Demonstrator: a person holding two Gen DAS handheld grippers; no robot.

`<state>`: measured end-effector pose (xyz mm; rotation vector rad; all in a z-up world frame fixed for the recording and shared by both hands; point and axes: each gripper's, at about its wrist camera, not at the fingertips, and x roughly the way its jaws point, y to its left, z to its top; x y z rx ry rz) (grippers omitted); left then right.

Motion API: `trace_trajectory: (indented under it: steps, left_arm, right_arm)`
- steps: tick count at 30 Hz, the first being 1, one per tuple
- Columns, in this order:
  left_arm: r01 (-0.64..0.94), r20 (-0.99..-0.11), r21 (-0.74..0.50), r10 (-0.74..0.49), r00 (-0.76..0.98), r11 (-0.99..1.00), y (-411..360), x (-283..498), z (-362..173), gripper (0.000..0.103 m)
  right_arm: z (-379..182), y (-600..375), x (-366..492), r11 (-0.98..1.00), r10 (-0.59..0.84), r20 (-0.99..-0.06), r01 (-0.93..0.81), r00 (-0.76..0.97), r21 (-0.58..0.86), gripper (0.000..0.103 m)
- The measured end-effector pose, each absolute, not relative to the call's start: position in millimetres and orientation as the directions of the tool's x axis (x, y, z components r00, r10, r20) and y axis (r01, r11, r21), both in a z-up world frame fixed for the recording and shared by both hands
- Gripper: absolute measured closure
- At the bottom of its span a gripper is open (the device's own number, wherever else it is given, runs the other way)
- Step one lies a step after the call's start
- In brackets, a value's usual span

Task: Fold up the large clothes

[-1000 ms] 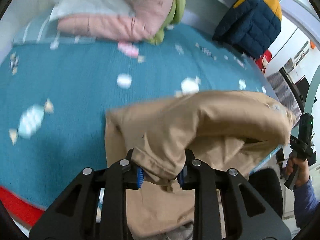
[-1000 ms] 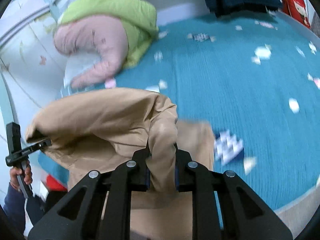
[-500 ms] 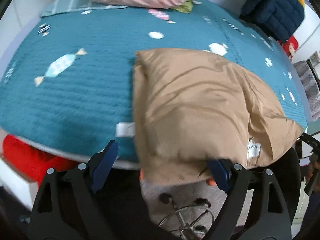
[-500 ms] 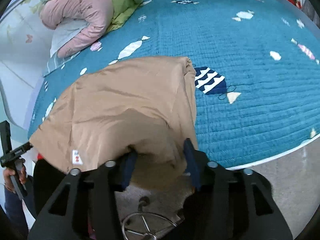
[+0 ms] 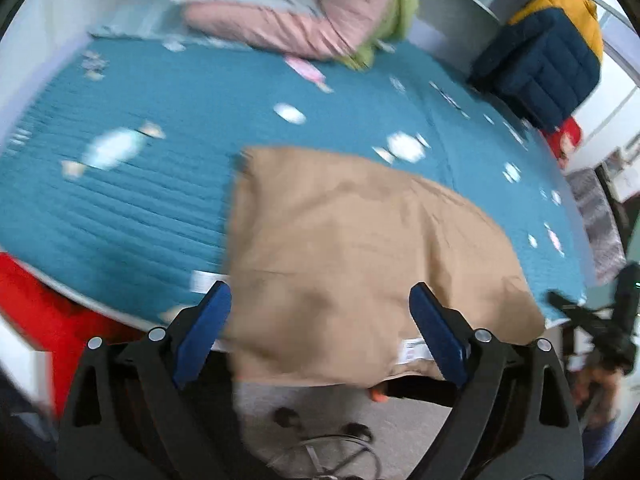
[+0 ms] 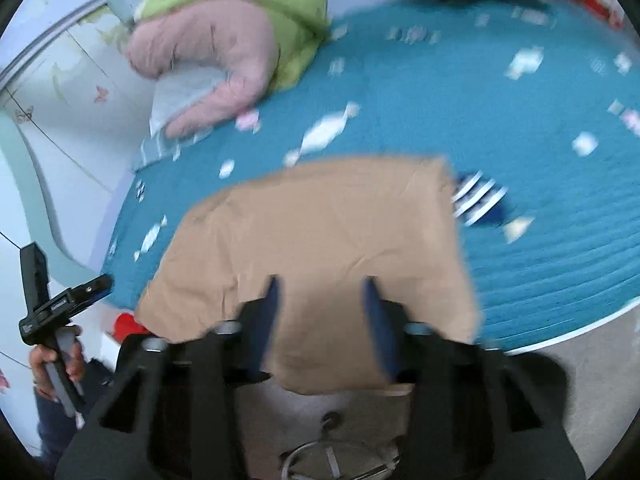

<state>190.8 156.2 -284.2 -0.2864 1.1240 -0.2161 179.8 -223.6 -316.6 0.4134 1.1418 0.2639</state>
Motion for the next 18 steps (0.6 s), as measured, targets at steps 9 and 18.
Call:
trace_trajectory:
  steps: [9, 18]
  left_arm:
    - [-0.096, -0.961, -0.222, -0.2, 0.192, 0.97, 145, 211, -395, 0.009]
    - [-0.162, -0.877, -0.411, -0.341, 0.337, 0.897, 187, 204, -353, 0.009]
  right_arm:
    - [-425, -248, 204, 0.877, 0.36, -0.908, 0.253, 0.215, 0.408, 0.103]
    - [-351, -205, 219, 0.91, 0.355, -0.869, 0.086, 0.345, 0.406, 0.097]
